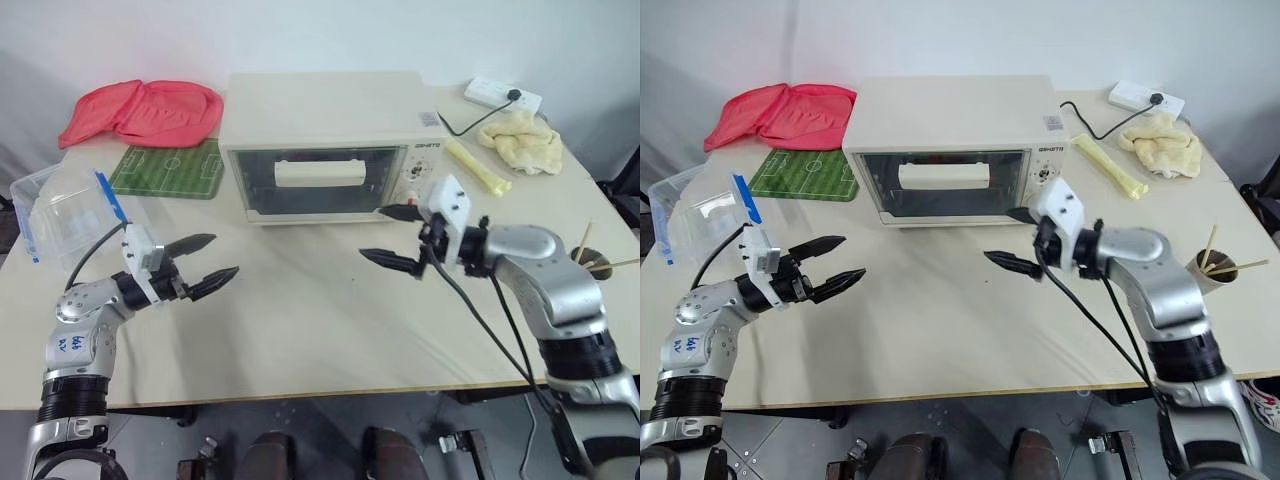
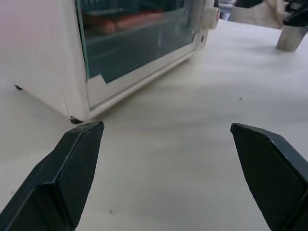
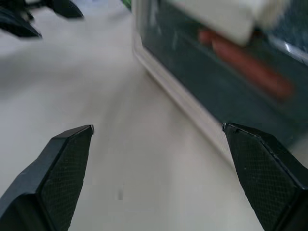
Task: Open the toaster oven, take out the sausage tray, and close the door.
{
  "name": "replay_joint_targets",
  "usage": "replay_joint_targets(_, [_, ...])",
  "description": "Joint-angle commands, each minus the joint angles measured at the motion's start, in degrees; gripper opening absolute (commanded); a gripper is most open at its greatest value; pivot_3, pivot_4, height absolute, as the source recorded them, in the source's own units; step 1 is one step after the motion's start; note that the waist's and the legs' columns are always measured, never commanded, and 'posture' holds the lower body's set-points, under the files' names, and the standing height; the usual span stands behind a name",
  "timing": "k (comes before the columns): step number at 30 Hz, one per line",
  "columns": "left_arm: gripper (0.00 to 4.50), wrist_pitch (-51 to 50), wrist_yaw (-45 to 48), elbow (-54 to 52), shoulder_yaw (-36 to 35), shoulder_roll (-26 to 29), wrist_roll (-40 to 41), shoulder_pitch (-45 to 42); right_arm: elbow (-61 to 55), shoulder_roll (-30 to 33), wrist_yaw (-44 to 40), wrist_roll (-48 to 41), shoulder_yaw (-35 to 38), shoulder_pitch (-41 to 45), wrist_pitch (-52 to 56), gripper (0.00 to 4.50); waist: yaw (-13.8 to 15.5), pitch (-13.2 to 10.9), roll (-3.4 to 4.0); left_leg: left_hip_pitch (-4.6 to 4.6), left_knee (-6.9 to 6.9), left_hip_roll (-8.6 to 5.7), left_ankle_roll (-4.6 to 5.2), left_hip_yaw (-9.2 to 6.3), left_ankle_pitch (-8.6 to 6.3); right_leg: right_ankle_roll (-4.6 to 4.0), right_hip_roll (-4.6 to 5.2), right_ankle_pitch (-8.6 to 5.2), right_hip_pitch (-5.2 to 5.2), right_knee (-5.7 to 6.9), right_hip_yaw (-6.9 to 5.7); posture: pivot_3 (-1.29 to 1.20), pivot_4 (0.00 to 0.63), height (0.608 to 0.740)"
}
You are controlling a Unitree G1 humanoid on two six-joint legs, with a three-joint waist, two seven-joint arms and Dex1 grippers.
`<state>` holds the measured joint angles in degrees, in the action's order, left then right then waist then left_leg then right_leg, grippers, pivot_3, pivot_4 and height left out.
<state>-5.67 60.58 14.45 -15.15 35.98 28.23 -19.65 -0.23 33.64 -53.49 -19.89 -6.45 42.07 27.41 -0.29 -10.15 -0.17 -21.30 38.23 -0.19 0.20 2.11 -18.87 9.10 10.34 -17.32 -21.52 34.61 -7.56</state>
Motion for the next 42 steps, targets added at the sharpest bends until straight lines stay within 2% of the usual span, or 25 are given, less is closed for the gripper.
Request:
replay_joint_targets(1, [4.50,-0.31,0.55,-1.57,-2.45,0.28,2.65,0.41,4.93,-0.91,-1.85,2.30,-0.37,4.30,-5.07,4.49,0.05,0.00,0.00,-0.01,-0.02,0.00,0.00,-0.01,0.00,0.00,0.00,0.00,-0.01,0.00,-0.02,0.00,0.150,0.740])
replay_joint_targets(5, [4.50,-0.48,0.87,-2.63,-4.33,0.62,4.08,1.61,10.84,-4.06,-5.09,2.95,-1.41,10.89,-8.62,4.49,-0.67,-0.01,-0.01,0.00,-0.04,0.01,-0.01,-0.02,-0.01,0.00,0.00,0.00,-0.02,0.01,-0.04,0.00,0.150,0.740])
replay_joint_targets(9, [4.50,-1.21,0.60,-3.00,-5.56,0.98,5.10,1.49,10.72,-5.08,-8.26,2.24,-1.81,12.66,-8.76,4.49,-1.30,-0.01,-0.02,0.00,-0.04,0.02,-0.02,-0.08,-0.01,0.00,0.00,0.00,-0.03,0.09,-0.08,0.00,0.150,0.740])
replay_joint_targets(16, [4.50,-1.62,-0.29,0.31,-6.69,2.95,4.20,-2.45,3.42,-4.17,-12.12,1.78,-3.10,9.95,-5.69,4.49,-1.63,-0.02,-0.03,0.00,-0.10,0.05,-0.06,-0.07,-0.03,0.00,-0.02,0.00,-0.07,0.10,-0.10,0.00,0.150,0.740])
replay_joint_targets(23, [4.50,-0.93,2.95,7.60,-6.54,6.50,3.75,-9.58,-1.55,-3.03,-12.04,2.41,-3.55,5.36,-4.12,4.49,-1.75,-0.04,-0.06,0.02,-0.11,0.04,-0.07,-0.03,-0.04,0.00,-0.02,0.00,-0.09,0.11,-0.09,0.00,0.150,0.740])
replay_joint_targets(27, [3.68,-0.78,6.50,12.10,-6.58,8.64,4.08,-12.96,-2.97,-2.95,-11.30,2.74,-3.75,3.84,-3.82,4.50,-1.71,-0.05,-0.08,0.02,-0.10,0.04,-0.07,-0.02,-0.04,0.00,-0.02,0.00,-0.09,0.11,-0.09,0.00,0.150,0.740])
replay_joint_targets(33, [1.81,-0.16,11.83,19.27,-5.50,10.45,3.34,-19.70,-4.83,-3.09,-10.31,2.91,-4.09,1.97,-3.64,4.50,-1.64,-0.07,-0.12,0.02,-0.09,0.04,-0.07,-0.02,-0.04,0.00,-0.02,0.00,-0.10,0.13,-0.10,0.00,0.150,0.740])
replay_joint_targets(39, [0.03,1.60,15.64,25.27,-2.09,8.11,0.87,-26.10,-7.10,-3.07,-9.59,2.34,-4.19,0.52,-2.57,4.50,-1.49,-0.09,-0.16,0.02,-0.07,0.03,-0.07,-0.02,-0.04,0.00,-0.02,0.00,-0.10,0.17,-0.13,0.00,0.150,0.740])
replay_joint_targets(42, [0.03,2.31,16.42,27.28,-0.80,6.76,-0.41,-28.26,-7.96,-2.92,-9.16,2.35,-4.02,-0.03,-2.10,4.50,-1.60,-0.10,-0.17,0.01,-0.06,0.01,-0.07,0.00,-0.04,0.01,-0.02,0.00,-0.10,0.16,-0.12,0.00,0.150,0.740])
